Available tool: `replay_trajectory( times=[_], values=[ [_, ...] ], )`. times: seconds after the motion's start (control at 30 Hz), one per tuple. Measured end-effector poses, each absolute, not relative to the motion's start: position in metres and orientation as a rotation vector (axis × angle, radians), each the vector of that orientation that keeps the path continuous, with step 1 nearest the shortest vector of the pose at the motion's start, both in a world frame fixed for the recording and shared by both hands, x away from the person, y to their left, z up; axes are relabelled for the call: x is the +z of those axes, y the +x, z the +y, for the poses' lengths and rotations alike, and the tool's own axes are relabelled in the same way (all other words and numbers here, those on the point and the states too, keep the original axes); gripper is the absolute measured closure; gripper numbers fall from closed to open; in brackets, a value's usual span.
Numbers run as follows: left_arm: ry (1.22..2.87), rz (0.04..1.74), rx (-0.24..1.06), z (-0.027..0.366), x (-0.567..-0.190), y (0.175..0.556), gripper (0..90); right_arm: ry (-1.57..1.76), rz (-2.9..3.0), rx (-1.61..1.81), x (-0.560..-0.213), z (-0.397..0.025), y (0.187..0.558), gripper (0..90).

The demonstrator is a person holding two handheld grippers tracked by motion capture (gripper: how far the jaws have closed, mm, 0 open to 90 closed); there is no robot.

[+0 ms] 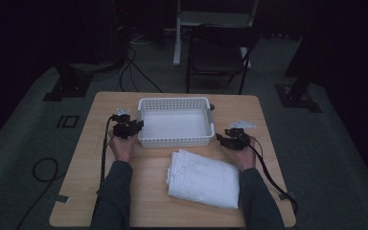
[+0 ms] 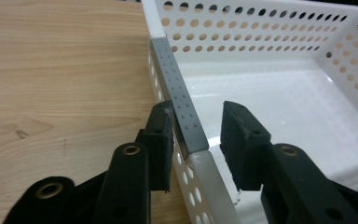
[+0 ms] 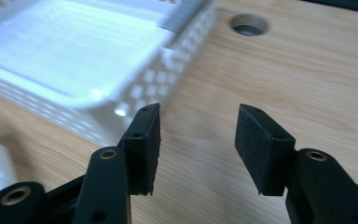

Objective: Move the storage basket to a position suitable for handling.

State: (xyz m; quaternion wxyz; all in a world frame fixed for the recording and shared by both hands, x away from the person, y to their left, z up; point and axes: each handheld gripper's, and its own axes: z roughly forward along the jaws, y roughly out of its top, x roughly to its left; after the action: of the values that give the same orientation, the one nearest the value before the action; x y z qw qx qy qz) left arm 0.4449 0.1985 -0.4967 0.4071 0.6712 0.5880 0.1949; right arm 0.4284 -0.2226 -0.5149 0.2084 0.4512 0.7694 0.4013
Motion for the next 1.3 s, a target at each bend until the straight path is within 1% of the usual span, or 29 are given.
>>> replay_trajectory(
  times=[0.1,0.3,0.57,0.63,0.7,0.73,0.77,0.83,0.87,1.0,1.07,1.17,1.3],
  values=[
    [1.686,1.464,0.46,0.197,-0.5,0.448,64.1,1.22,2.173,1.115,-0.515,-0.216,0.427,50.9],
    [1.696,1.448,0.452,0.192,-0.502,0.455,64.9,1.239,2.179,1.125,-0.514,-0.221,0.423,53.4],
    [1.651,1.437,0.426,0.196,-0.503,0.46,64.8,1.237,2.181,1.131,-0.515,-0.22,0.421,51.5],
    [1.662,1.434,0.432,0.195,-0.503,0.46,63.0,1.238,2.188,1.132,-0.515,-0.219,0.42,50.1],
    [1.673,1.428,0.454,0.193,-0.5,0.458,58.1,1.236,2.194,1.131,-0.515,-0.219,0.419,49.1],
    [1.684,1.437,0.496,0.192,-0.498,0.456,52.2,1.237,2.2,1.13,-0.515,-0.22,0.419,48.9],
    [1.693,1.436,0.524,0.192,-0.494,0.452,52.2,1.237,2.205,1.133,-0.515,-0.22,0.418,48.9],
    [1.678,1.417,0.531,0.196,-0.489,0.445,52.1,1.24,2.205,1.121,-0.513,-0.221,0.417,49.2],
    [1.663,1.417,0.545,0.2,-0.485,0.439,50.1,1.246,2.208,1.097,-0.511,-0.223,0.415,49.4],
    [1.617,1.369,0.545,0.211,-0.475,0.419,49.1,1.24,2.212,1.072,-0.506,-0.226,0.41,51.0],
    [1.611,1.324,0.509,0.214,-0.474,0.406,50.0,1.23,2.214,1.076,-0.503,-0.227,0.406,53.1],
    [1.622,1.253,0.429,0.213,-0.475,0.392,54.6,1.219,2.233,1.063,-0.497,-0.227,0.399,53.8],
    [1.647,1.191,0.386,0.203,-0.479,0.375,54.6,1.195,2.245,1.063,-0.49,-0.228,0.384,53.2]
  ],
)
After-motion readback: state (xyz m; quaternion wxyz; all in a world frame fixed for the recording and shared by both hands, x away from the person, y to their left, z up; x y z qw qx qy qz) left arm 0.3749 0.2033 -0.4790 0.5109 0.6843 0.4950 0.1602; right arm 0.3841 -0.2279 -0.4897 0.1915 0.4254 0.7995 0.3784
